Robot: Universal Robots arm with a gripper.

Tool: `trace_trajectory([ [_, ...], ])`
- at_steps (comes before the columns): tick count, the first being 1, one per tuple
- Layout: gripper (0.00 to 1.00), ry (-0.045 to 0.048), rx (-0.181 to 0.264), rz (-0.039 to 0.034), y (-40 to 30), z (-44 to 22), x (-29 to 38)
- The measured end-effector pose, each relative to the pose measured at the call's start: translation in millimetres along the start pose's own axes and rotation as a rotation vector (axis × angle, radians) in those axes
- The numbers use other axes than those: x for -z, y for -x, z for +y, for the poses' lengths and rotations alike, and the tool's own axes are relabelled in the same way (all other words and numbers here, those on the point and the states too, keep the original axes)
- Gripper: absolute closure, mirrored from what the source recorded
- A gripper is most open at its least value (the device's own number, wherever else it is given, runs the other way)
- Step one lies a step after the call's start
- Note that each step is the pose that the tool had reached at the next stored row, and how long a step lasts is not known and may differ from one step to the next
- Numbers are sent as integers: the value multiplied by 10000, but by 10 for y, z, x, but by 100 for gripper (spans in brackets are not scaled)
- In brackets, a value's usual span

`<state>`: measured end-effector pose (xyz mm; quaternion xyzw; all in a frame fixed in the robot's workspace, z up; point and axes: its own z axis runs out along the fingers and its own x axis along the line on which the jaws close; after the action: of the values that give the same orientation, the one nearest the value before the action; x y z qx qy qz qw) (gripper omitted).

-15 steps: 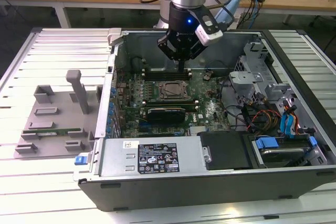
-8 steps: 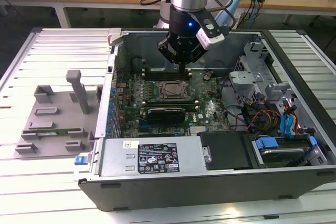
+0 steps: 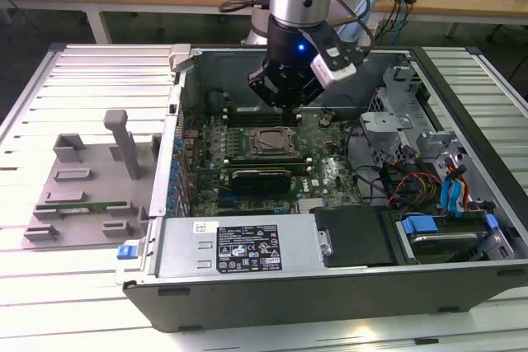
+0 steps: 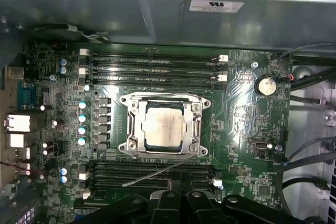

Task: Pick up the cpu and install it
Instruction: 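Install the second cpu locking lever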

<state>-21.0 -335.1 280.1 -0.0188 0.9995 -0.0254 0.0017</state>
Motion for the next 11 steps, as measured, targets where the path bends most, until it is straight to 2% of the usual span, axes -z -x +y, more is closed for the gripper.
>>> trace_trajectory([
  [3,89,138,0,-5,-2,-47,-3],
  [6,89,389,-1,-15,1,-107,-8],
  [10,89,585,-2,-21,2,-155,-10],
  [11,89,659,-3,-24,1,-173,-12],
])
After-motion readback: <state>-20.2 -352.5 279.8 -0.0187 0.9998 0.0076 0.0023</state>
